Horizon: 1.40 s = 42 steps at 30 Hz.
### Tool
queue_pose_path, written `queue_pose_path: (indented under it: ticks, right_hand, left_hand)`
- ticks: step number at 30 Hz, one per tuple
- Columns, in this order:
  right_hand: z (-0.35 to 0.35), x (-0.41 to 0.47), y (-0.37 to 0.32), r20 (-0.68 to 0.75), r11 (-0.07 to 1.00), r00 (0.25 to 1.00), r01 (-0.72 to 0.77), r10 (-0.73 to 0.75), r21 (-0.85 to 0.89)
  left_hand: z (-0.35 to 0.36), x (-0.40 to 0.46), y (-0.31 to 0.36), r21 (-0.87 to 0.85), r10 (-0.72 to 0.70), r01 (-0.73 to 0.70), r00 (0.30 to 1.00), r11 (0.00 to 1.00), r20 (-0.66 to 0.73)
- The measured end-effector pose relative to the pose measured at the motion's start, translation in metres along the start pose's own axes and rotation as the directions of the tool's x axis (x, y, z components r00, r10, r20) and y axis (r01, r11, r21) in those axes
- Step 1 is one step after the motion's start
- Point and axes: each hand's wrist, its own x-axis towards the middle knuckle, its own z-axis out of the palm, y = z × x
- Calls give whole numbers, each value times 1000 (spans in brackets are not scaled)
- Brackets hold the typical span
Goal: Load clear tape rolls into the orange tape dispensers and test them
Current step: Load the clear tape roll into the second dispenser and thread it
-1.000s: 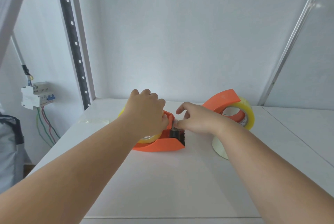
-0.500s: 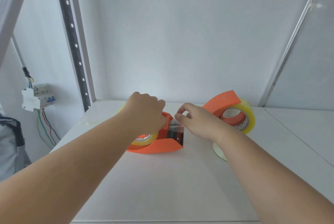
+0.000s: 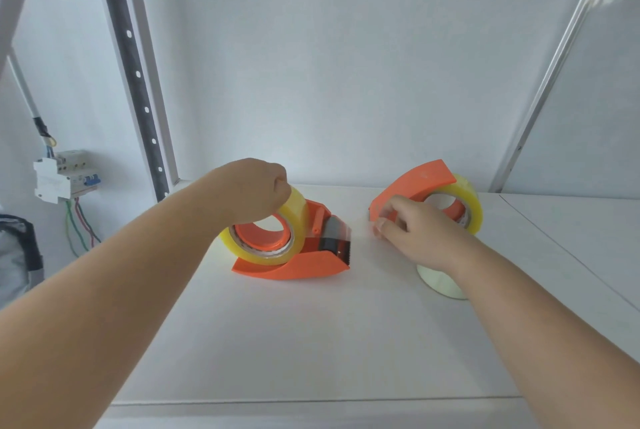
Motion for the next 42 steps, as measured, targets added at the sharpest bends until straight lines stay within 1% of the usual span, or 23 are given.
queue_pose_path:
  ticks: [6,12,15,21,25,27,30,35,39,42]
  right_hand:
    - [2,-5,-5,-44,996,999,9,-13,-91]
    - [4,-9,-10,-69,991,998,5,-15,-135]
    - [3,-9,-14,-87,992,996,-2,-9,-123]
    - [-10,-3,-19,-148,996,989,38,-27,76]
    - [-22,5,-23,-170,986,985,69,-43,151]
    - [-25,10,-24,-191,974,980,94,-54,207]
    - [-24,18,-26,-228,945,973,97,-24,312]
    - [-16,28,-32,-247,844,969,115,22,524]
    - [-2,36,-43,-240,715,966,99,98,692]
    - [11,42,-58,-227,626,965,95,134,774]
  left_hand:
    - [4,-3,2,-128,-50,49,999,991,-5]
    - [-3,-9,1,-124,-40,55,993,991,114]
    - [-7,-11,-1,-163,-66,81,993,983,96]
    - [-23,-21,-2,-393,-132,97,989,914,-62]
    - [-28,-24,-1,-469,-165,86,978,879,-129]
    - [-28,-23,-2,-530,-189,79,969,845,-157]
    - [-24,-19,-3,-633,-217,53,959,773,-184]
    - [-12,-11,-5,-742,-261,35,946,670,-191]
    - [6,-9,-9,-856,-295,13,941,517,-164]
    - [12,-3,-13,-900,-298,-14,941,435,-159]
